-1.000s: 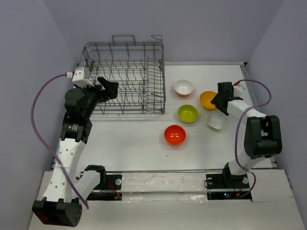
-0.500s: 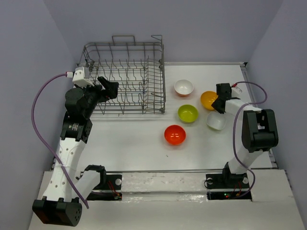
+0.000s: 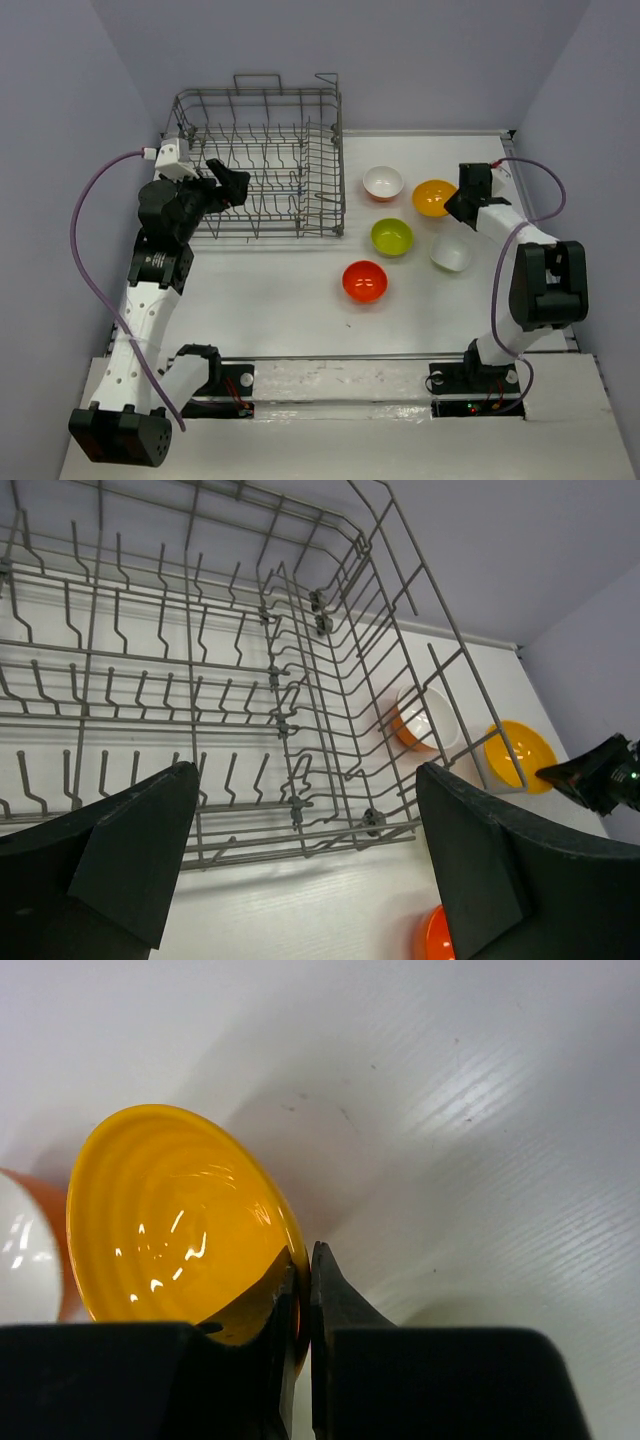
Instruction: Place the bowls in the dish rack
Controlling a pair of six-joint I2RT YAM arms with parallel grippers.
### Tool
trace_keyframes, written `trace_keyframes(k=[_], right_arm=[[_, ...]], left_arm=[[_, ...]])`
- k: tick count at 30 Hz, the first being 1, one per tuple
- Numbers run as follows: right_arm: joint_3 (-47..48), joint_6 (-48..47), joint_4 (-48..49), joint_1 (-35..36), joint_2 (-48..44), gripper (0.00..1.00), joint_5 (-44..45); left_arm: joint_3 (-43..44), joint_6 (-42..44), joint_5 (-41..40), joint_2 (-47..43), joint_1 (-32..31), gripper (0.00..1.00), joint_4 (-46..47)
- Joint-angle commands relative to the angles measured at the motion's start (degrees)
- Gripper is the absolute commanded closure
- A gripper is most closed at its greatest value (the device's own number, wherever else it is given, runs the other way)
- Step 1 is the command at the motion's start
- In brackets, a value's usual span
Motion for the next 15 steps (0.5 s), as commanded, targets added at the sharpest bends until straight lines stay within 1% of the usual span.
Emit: trace_keyframes(k=[1,3,6,9,10,13,14,15], right_arm=[[3.86,-1.73,1.93,-0.37,-7.56,0.99,-7.25],[4.57,-2.0,1.84,-0.37,-9.94,0.99,-9.74],[6.67,-2.52,0.97,0.24,-15.9,0.99,-12.73],[8.78,-2.44,0.78,4.36,-19.34,0.99,-14.84],[10.44,-2.96,0.7,8.55,-19.7,0.99,-13.89],[14.49,-4.63,0.0,16.13,-19.62,0.99,-10.38],[17.63,-5.15,-0.35,20.5,-18.48,0.99,-9.24],[19.14,-6.03,-0.97,22.11,-17.69,0.99,-7.22]], left_arm=[[0.62,-0.58,5.86,1.79,0.18,0.01,3.3],[0.8,-1.28,7.54,2.58,0.18,0.01,3.92],[1.68,-2.43,10.79,4.08,0.18,0.01,4.88],[3.35,-4.01,13.87,5.4,-0.26,0.01,5.94],[4.83,-4.8,15.09,6.36,-0.52,0.01,6.03],[8.25,-5.33,16.07,7.94,-2.8,0.01,5.59],[9.32,-5.42,15.64,8.65,-3.77,0.01,4.81],[10.37,-5.24,15.02,9.0,-4.73,0.01,4.19]])
